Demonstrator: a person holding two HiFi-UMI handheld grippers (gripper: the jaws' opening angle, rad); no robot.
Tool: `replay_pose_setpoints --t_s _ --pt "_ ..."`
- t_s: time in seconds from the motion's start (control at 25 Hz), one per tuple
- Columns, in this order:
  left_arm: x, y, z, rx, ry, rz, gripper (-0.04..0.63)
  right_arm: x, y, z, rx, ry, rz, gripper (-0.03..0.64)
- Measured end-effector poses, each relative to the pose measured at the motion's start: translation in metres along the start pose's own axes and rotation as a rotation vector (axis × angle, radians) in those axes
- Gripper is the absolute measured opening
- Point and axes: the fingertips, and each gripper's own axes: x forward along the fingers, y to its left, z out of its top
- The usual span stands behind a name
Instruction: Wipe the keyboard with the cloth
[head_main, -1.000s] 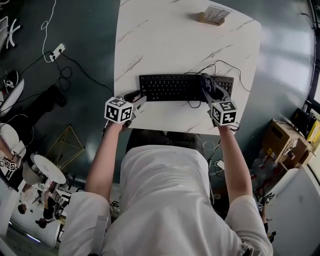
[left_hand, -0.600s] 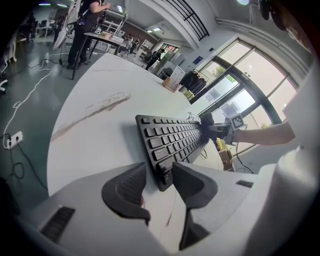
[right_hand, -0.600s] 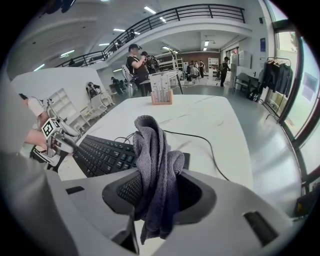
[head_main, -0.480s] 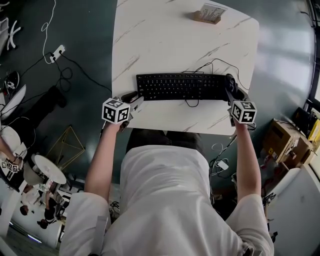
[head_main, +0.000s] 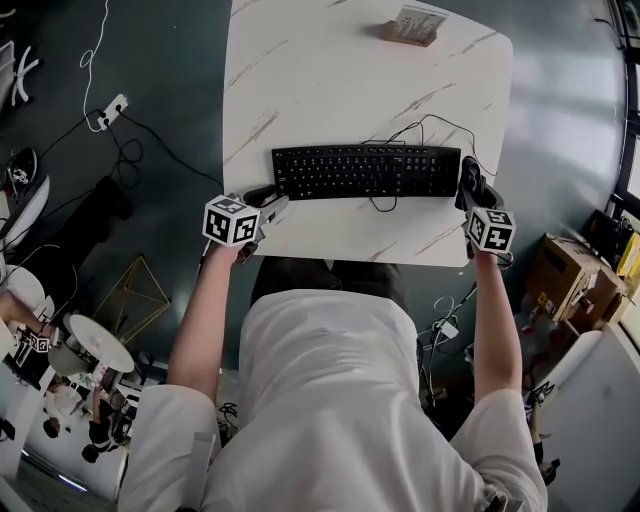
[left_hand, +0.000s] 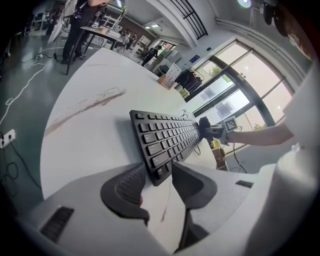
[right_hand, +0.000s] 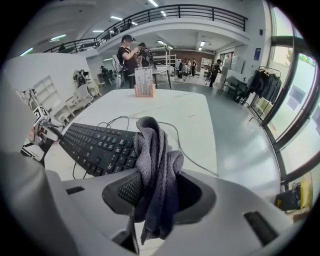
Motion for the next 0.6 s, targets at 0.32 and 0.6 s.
replay_pose_setpoints --t_s 0.32,0.6 --pt "0.0 0.0 0.001 0.01 0.002 -0.039 0.164 0.006 0.035 -0.01 0.155 -0.057 -0.066 0.166" --pt "0.0 -0.001 0.001 0.026 0.018 -0.064 0.164 0.002 0.055 -0.002 0.163 -0.081 -0.082 0.166"
